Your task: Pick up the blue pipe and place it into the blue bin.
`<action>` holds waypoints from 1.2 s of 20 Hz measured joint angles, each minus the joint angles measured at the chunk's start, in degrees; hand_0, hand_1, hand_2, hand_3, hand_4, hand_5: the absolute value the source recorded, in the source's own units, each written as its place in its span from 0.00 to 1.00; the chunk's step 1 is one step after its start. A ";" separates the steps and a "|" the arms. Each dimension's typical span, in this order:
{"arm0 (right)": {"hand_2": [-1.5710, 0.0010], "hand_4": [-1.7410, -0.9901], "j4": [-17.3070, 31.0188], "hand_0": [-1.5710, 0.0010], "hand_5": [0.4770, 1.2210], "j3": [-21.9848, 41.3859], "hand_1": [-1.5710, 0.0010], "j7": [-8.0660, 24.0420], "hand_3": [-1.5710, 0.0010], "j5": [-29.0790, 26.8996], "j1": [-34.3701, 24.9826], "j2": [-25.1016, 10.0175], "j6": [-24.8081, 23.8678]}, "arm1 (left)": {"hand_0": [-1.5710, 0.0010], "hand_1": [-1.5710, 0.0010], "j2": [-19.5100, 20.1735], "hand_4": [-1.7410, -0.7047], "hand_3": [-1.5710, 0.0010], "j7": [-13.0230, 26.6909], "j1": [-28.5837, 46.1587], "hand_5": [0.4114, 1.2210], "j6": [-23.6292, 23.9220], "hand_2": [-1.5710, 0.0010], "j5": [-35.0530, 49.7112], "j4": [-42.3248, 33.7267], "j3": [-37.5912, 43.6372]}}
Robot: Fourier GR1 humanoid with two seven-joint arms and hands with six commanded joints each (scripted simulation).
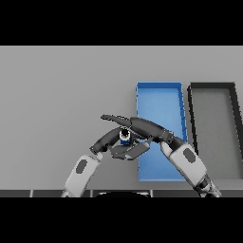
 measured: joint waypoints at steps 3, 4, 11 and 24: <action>0.66 0.55 2.22 0.68 0.02 1.15 0.66 0.00 0.74 0.47 -1.99 1.38 1.37 | 0.00 0.00 -0.51 0.17 0.00 -0.77 0.54 1.00 -0.81 0.00 -0.31 0.41 0.80; 0.53 0.45 2.94 0.55 0.03 1.14 0.55 -0.51 0.62 0.42 -2.42 1.82 1.62 | 0.00 0.00 -0.75 0.14 0.00 1.45 0.54 1.00 -1.11 0.00 0.16 0.16 0.87; 0.11 0.12 4.50 0.12 0.61 2.20 0.12 -2.50 0.20 -1.88 -3.03 3.95 0.02 | 0.00 0.00 -1.36 0.03 0.05 1.01 1.37 1.00 -1.83 0.00 3.31 -0.25 0.87; 0.01 0.01 2.29 0.01 0.98 6.52 0.01 -8.92 0.01 1.13 -1.37 2.96 -5.78 | 0.40 0.45 1.06 0.36 0.52 -1.94 1.49 1.00 -0.47 0.47 -0.82 -1.50 0.60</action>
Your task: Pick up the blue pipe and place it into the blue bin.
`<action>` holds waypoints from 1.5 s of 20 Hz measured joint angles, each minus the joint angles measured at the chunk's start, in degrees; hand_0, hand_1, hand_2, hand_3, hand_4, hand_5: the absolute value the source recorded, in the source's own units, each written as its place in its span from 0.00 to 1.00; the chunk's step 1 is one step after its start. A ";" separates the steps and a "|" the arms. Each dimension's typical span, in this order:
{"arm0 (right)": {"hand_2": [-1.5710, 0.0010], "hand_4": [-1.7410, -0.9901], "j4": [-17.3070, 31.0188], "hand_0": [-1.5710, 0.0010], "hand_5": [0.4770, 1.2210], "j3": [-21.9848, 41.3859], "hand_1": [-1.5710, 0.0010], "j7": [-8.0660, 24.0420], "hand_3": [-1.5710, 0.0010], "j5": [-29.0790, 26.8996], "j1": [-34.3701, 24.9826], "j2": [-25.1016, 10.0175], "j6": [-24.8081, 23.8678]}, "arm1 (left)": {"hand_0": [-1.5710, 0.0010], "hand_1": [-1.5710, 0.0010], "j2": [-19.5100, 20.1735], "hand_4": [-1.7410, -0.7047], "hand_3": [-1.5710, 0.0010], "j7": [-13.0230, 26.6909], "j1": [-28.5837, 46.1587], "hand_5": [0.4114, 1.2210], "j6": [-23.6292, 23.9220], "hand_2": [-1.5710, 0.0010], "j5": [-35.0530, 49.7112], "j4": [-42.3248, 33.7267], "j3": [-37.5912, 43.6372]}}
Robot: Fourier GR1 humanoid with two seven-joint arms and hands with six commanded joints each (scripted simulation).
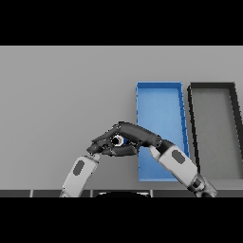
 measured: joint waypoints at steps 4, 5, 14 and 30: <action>0.00 0.00 -0.36 0.00 0.99 0.30 0.00 4.34 0.00 -0.24 -0.66 0.20 -1.62 | 0.76 0.78 0.71 0.63 0.81 0.35 -0.53 0.76 -4.54 0.78 -2.98 0.22 0.26; 0.00 0.00 -0.36 0.00 0.99 0.32 0.00 3.02 0.00 0.37 -0.39 -0.10 -1.57 | 0.80 0.82 0.17 0.67 0.84 3.33 -0.79 0.65 -4.52 0.83 -3.47 -0.17 0.68; 0.00 0.00 -0.68 0.00 1.00 -0.04 0.00 1.58 0.00 -1.63 0.30 -0.67 -2.63 | 0.97 0.98 -0.91 0.78 0.98 7.73 0.20 0.10 -3.33 0.98 -3.26 0.85 1.35; 0.00 0.00 11.33 0.00 1.00 -20.49 0.00 8.05 0.00 -23.41 -29.12 -10.03 -16.32 | 1.00 1.00 0.16 0.82 1.00 10.29 0.04 0.02 -3.65 1.00 -3.52 0.23 1.89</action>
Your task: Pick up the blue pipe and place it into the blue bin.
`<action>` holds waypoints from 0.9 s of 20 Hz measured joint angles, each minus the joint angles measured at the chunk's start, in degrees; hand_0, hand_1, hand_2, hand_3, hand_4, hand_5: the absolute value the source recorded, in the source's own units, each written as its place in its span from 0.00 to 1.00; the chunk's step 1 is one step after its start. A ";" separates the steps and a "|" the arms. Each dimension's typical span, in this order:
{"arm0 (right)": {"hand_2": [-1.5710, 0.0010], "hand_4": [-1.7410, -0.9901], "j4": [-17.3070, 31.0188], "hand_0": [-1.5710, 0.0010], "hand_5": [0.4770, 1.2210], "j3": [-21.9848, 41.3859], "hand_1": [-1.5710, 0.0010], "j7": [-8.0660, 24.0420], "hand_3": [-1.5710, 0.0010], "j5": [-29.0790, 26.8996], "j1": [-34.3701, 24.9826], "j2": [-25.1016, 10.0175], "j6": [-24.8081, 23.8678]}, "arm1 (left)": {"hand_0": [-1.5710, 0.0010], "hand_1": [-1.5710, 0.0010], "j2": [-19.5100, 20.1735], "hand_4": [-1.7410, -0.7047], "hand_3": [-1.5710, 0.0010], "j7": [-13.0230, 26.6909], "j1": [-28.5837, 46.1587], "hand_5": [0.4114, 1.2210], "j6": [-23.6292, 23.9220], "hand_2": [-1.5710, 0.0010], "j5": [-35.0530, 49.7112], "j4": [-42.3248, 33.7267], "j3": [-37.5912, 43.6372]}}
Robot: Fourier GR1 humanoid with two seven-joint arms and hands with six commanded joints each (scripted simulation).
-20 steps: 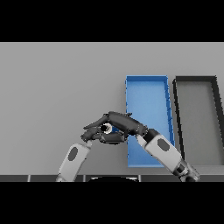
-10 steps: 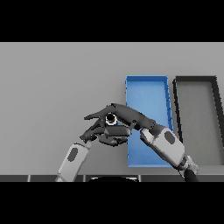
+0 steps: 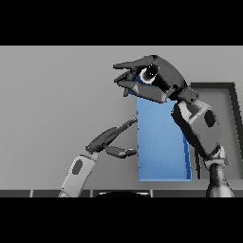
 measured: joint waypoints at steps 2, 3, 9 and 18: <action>0.00 0.00 4.62 0.00 1.00 -1.88 0.00 0.22 0.00 0.59 -0.94 -1.82 -0.38 | 1.00 1.00 -0.31 0.82 1.00 0.58 0.36 0.00 -0.24 1.00 0.02 0.14 -0.40; 0.00 0.00 6.64 0.00 1.00 -2.63 0.00 -0.01 0.00 1.57 -0.63 -2.96 -0.45 | 1.00 1.00 -0.36 0.82 1.00 0.20 0.54 0.00 0.11 1.00 -0.28 0.26 -0.41; 0.00 0.00 9.43 0.00 1.00 -5.57 0.00 1.02 0.00 2.65 9.46 -8.58 0.33 | 1.00 1.00 0.45 0.84 1.00 -0.77 0.08 0.01 -0.07 1.00 -0.55 0.09 -0.28; 0.00 0.00 1.44 0.00 1.00 -4.13 0.00 5.78 0.00 4.61 30.17 -10.89 -5.20 | 1.00 1.00 0.02 0.83 1.00 -0.35 1.06 0.02 0.02 1.00 -0.01 -0.07 -0.42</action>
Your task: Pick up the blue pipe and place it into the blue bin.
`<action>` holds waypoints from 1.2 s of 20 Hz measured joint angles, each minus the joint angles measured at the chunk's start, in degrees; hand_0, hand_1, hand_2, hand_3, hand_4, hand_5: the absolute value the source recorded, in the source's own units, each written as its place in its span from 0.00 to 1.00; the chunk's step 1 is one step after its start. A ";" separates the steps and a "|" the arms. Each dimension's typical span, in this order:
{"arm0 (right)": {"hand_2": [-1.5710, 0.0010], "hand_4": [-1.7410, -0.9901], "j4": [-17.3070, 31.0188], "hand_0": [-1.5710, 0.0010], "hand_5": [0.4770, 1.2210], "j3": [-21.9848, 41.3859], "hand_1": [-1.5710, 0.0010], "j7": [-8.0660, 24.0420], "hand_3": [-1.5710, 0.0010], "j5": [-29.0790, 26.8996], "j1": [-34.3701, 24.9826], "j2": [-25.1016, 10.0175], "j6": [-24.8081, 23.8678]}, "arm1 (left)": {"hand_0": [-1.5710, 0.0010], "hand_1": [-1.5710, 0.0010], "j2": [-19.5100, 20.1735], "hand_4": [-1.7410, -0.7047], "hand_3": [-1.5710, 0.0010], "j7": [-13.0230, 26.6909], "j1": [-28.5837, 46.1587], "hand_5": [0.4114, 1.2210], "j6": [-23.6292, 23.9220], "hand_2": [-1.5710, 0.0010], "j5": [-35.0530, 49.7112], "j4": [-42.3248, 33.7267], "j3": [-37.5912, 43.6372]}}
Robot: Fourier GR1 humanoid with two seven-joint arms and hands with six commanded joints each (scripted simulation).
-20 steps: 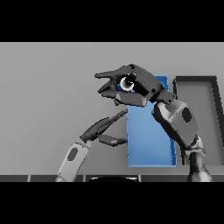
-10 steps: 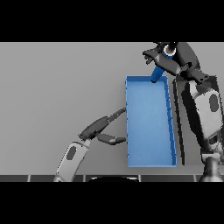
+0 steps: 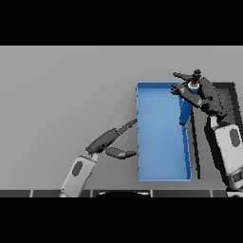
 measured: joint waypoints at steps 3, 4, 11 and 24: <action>0.00 0.00 -2.40 0.00 1.00 2.92 0.00 2.45 0.04 3.53 5.23 -1.25 -4.76 | 1.00 1.00 0.48 0.82 1.00 -0.55 1.45 0.01 -0.15 1.00 -0.14 -1.30 -0.65; 0.00 0.00 -2.64 0.00 1.00 4.62 0.00 2.46 0.03 4.26 6.50 -2.16 -6.97 | 1.00 1.00 0.19 0.82 1.00 -0.12 1.26 0.01 -0.15 1.00 -0.04 -1.22 -0.71; 0.32 0.20 1.19 0.25 1.00 17.46 0.32 0.64 0.60 3.56 6.72 -9.32 -17.70 | 1.00 1.00 0.43 0.83 1.00 0.47 1.21 0.01 0.33 1.00 -0.72 -1.98 -0.92; 0.96 0.91 8.46 0.96 0.46 41.94 0.96 2.46 0.98 -5.71 -3.84 -22.76 -12.91 | 1.00 1.00 0.19 0.83 1.00 1.28 1.37 0.02 0.49 1.00 -0.38 -2.14 -0.86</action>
